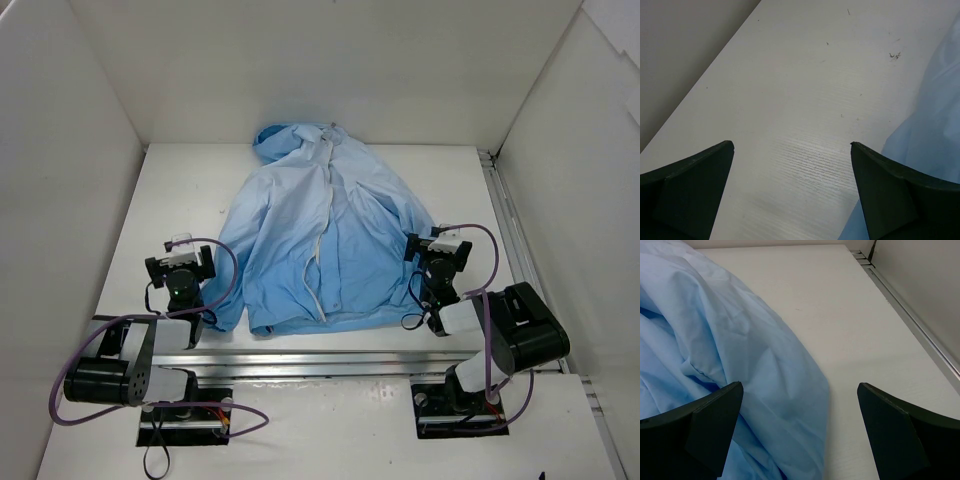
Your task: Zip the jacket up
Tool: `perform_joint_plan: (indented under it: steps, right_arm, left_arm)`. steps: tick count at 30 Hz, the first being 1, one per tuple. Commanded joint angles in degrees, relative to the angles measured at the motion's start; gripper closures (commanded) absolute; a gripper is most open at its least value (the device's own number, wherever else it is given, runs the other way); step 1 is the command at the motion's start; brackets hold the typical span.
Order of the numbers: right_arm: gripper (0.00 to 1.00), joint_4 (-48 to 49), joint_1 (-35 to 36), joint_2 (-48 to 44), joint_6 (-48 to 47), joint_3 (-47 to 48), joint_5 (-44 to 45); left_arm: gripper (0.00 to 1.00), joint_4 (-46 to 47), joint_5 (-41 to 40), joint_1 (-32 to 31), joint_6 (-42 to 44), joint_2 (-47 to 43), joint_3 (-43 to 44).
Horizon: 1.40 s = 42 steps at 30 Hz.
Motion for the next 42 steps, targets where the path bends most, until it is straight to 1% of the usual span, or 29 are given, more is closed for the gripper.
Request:
perform_joint_plan:
  steps: [1, 3, 7, 14, 16, 17, 18, 19, 20, 21, 22, 23, 24, 25, 26, 27, 28, 29, 30, 31, 32, 33, 34, 35, 36, 37, 39, 40, 42]
  right_arm:
    - [0.02, 6.08, -0.17, -0.98, -0.1, 1.91, 1.34]
    - [0.03, 6.08, -0.34, -0.89, -0.1, 2.0, 1.52]
    - [0.02, 5.99, -0.34, -0.72, -0.1, 2.09, 1.43]
    - [0.02, 5.99, -0.34, -0.89, -0.1, 2.0, 1.34]
    - [0.02, 5.91, -0.16, -1.59, -0.1, 2.0, 1.95]
    - [0.02, 5.47, 0.18, -2.29, -0.1, 1.57, 2.04]
    - [0.02, 5.55, 0.54, -3.61, -0.71, 1.22, 1.78]
    - [0.02, 5.64, 1.24, -4.4, -1.06, 0.86, 3.61]
    - [0.02, 4.42, 2.46, -5.54, -1.94, 1.64, 7.37]
    - [0.02, 1.71, 5.43, -9.99, -3.51, 2.17, 10.28]
    - [0.02, -5.19, 6.42, -12.12, -4.48, 4.27, 10.65]
    - [0.02, -7.69, 7.56, -14.06, -4.76, 5.77, 12.66]
    - [0.02, -10.59, 9.66, -17.04, -2.76, 7.44, 16.42]
    - [0.02, -10.62, 10.55, -18.81, -3.0, 8.06, 15.68]
    - [0.02, -15.4, 11.43, -20.65, -3.09, 9.29, 14.97]
    - [0.02, -20.5, 13.7, -25.11, -1.96, 11.21, 15.49]
    - [0.02, -32.82, 14.51, -27.24, -0.29, 16.28, 15.49]
    - [0.03, -39.55, 15.04, -31.0, 2.51, 19.11, 15.58]
    - [0.02, -46.76, 15.04, -32.52, 8.28, 22.19, 14.54]
    - [0.02, -57.97, 14.95, -33.49, 11.03, 27.87, 13.74]
    - [0.02, -61.91, 15.21, -34.55, 14.37, 30.45, 10.86]
    - [0.02, -65.43, 15.48, -35.08, 15.45, 32.48, 9.35]
    - [0.02, -71.12, 15.74, -35.35, 16.67, 36.42, 7.69]
    - [0.02, -74.66, 16.96, -36.04, 18.17, 37.85, 5.06]
    - [0.02, -77.48, 17.5, -36.4, 19.05, 39.25, 4.42]
    - [0.02, -82.55, 18.02, -36.49, 19.67, 41.7, 3.11]
    - [0.03, -87.85, 19.34, -36.84, 21.86, 45.31, 0.12]
    - [0.07, -92.92, 19.52, -36.93, 22.57, 46.2, -0.76]
    - [0.09, -96.73, 20.14, -37.81, 24.5, 47.35, -3.48]
  left_arm:
    - [0.0, 4.37, 1.0, -0.15, -0.98, -1.27, 2.13]
    - [0.0, 3.15, 1.78, 0.72, -1.33, -1.8, 2.39]
    - [0.0, 2.17, 7.4, 2.49, -0.9, -2.15, 2.48]
    - [0.0, 0.95, 10.41, 3.54, -0.54, -3.29, 3.27]
    - [0.0, -4.04, 9.53, 3.54, -0.97, -5.83, 5.89]
    - [0.0, -11.55, 8.22, 3.54, -1.15, -9.67, 7.04]
    - [0.0, -14.24, 7.95, 3.54, -1.42, -11.62, 7.83]
    - [0.0, -18.53, 6.9, 3.54, -1.51, -15.47, 9.06]
    - [0.0, -21.09, 6.37, 3.54, -2.12, -17.86, 9.94]
    - [0.0, -23.9, 6.27, 3.54, -2.73, -20.15, 10.91]
    - [0.0, -30.54, 7.4, 3.54, -3.78, -24.52, 14.05]
    - [0.0, -34.87, 7.94, 3.54, -4.49, -26.56, 16.61]
    - [0.0, -44.4, 8.38, 3.54, -7.71, -29.2, 22.37]
    - [0.0, -49.72, 8.64, 3.54, -7.75, -29.74, 25.56]
    - [0.0, -54.64, 9.17, 3.54, -11.05, -30.01, 29.16]
    - [0.0, -59.65, 9.96, 3.54, -12.22, -30.01, 35.99]
    - [0.0, -69.19, 11.53, 3.54, -13.62, -29.06, 39.36]
    - [0.0, -73.72, 12.5, 3.54, -16.51, -28.26, 42.96]
    - [0.0, -81.33, 13.12, 3.54, -18.1, -26.69, 48.74]
    - [0.0, -84.63, 13.91, 3.54, -20.03, -25.89, 50.63]
    - [0.0, -87.88, 14.09, 3.54, -25.01, -25.1, 52.3]
    - [0.0, -93.05, 14.88, 3.54, -26.02, -23.96, 54.84]
    - [0.0, -94.84, 18.8, 4.24, -25.85, -23.86, 55.65]
    - [0.0, -95.29, 22.06, 4.25, -24.98, -24.03, 55.57]
    - [0.0, -95.21, 23.57, 4.25, -25.23, -25.52, 54.26]
    - [0.0, -94.6, 26.46, 3.38, -25.76, -26.57, 53.38]
    - [0.0, -95.99, 28.5, 0.75, -28.03, -28.51, 52.84]
    - [0.0, -96.44, 28.86, -0.49, -29.27, -28.87, 52.84]
    - [0.02, -99.41, 29.65, -3.91, -32.86, -28.7, 53.1]
